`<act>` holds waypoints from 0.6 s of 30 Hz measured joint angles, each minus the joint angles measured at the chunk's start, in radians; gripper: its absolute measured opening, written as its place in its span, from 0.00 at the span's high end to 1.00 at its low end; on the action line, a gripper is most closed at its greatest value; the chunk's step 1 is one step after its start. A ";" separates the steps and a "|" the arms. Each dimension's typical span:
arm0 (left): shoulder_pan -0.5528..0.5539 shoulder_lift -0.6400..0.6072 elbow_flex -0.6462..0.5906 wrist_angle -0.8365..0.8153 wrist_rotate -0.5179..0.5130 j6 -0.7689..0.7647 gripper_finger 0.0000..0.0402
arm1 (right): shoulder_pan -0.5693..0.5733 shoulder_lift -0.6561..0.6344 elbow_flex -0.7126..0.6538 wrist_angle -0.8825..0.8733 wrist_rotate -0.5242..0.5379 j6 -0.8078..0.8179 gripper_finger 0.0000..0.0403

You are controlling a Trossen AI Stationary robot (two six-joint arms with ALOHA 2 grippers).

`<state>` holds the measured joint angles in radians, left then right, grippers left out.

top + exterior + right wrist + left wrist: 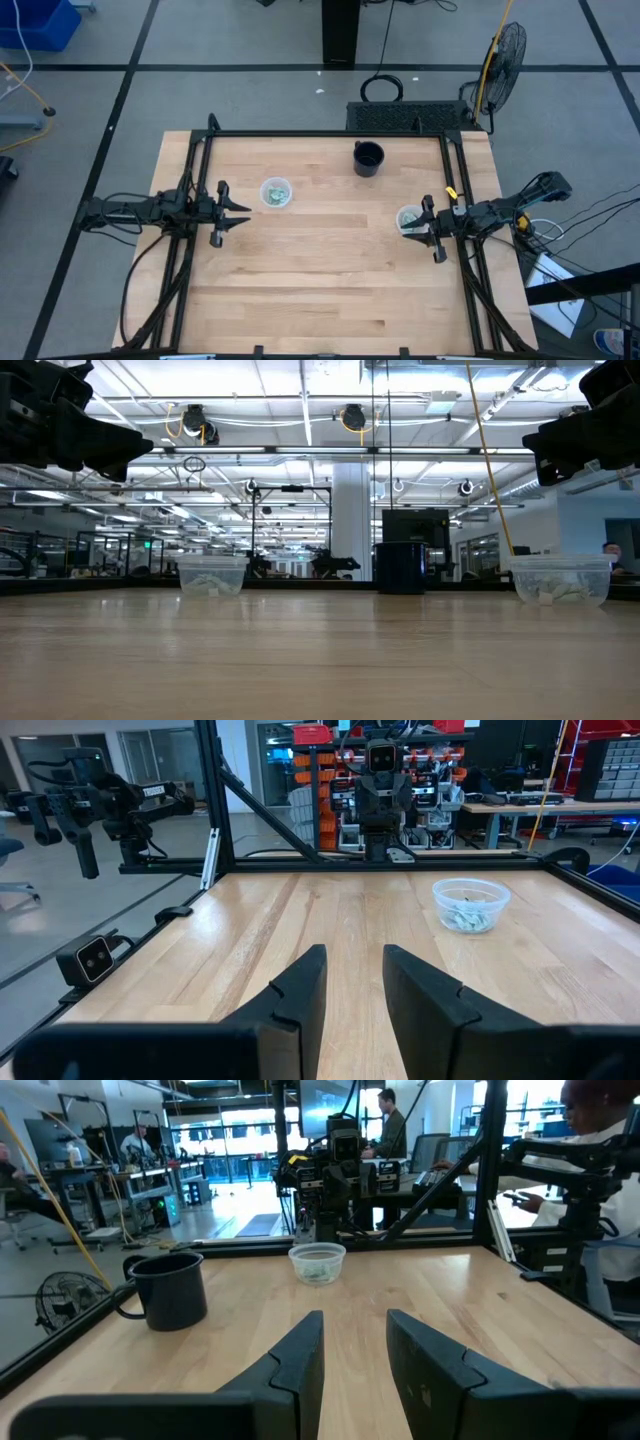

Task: Pick and place items into bin
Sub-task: Return to Home Position

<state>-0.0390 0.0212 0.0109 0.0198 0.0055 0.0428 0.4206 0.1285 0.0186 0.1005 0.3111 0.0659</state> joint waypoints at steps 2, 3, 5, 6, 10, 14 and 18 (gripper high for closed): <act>0.000 0.000 0.000 0.000 0.000 -0.002 0.71 | 0.000 0.000 0.000 0.000 0.000 0.000 0.77; 0.000 0.000 0.000 0.000 0.000 -0.003 0.71 | 0.000 0.000 0.000 0.000 0.000 0.000 0.76; 0.000 0.000 0.000 0.000 0.000 -0.003 0.71 | 0.000 0.000 0.000 0.000 0.000 0.000 0.76; 0.000 0.000 0.000 0.000 0.000 -0.003 0.71 | 0.000 0.000 0.000 0.000 0.000 0.000 0.76; 0.000 0.000 0.000 0.000 0.000 -0.004 0.71 | 0.000 0.000 0.000 0.000 0.000 0.000 0.77; 0.000 0.000 0.000 0.000 0.000 -0.005 0.71 | 0.000 0.000 0.000 0.000 0.000 0.000 0.76; 0.000 0.000 0.000 0.000 0.000 -0.007 0.71 | 0.000 0.000 0.000 0.000 0.000 0.000 0.77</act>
<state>-0.0390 0.0213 0.0109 0.0196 0.0055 0.0360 0.4206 0.1284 0.0186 0.1005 0.3110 0.0662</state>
